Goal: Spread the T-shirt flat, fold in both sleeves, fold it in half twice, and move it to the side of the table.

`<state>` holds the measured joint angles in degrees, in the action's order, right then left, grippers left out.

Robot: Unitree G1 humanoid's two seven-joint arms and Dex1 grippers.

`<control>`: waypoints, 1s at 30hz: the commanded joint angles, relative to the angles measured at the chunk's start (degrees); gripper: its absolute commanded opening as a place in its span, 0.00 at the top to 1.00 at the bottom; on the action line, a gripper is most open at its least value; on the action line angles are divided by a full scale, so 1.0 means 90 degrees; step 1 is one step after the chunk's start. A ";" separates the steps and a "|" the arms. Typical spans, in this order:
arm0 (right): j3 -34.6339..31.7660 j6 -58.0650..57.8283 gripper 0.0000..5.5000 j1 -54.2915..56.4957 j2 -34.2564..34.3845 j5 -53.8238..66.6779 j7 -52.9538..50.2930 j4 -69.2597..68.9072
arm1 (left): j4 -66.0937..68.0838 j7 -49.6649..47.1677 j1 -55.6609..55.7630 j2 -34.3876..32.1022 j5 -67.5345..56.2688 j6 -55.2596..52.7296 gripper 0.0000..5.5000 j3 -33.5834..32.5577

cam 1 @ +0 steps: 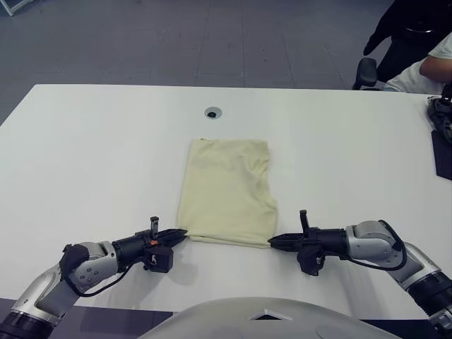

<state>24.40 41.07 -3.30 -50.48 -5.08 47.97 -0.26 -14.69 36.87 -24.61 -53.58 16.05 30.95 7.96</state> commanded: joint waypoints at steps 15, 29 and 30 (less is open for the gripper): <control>-0.2818 -0.4105 1.00 -0.2140 -0.1495 0.6206 0.2779 -0.3306 | -0.3398 0.3076 -0.3365 -0.0647 -0.4329 -0.1767 0.99 -0.3666; -0.2661 -0.4379 1.00 -0.0572 -0.0158 0.4417 0.2266 -0.2013 | -0.1990 0.2507 0.0403 -0.0490 -0.3480 -0.3179 0.99 -0.2001; -0.2547 -0.4348 1.00 -0.0314 0.0001 0.4191 0.2177 -0.1785 | -0.1718 0.2333 0.0867 -0.0321 -0.3232 -0.3243 0.99 -0.1709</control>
<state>-0.64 2.03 -12.01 -53.67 37.35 69.81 -21.00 -36.16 61.71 -26.87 -59.29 -18.88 4.08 -13.74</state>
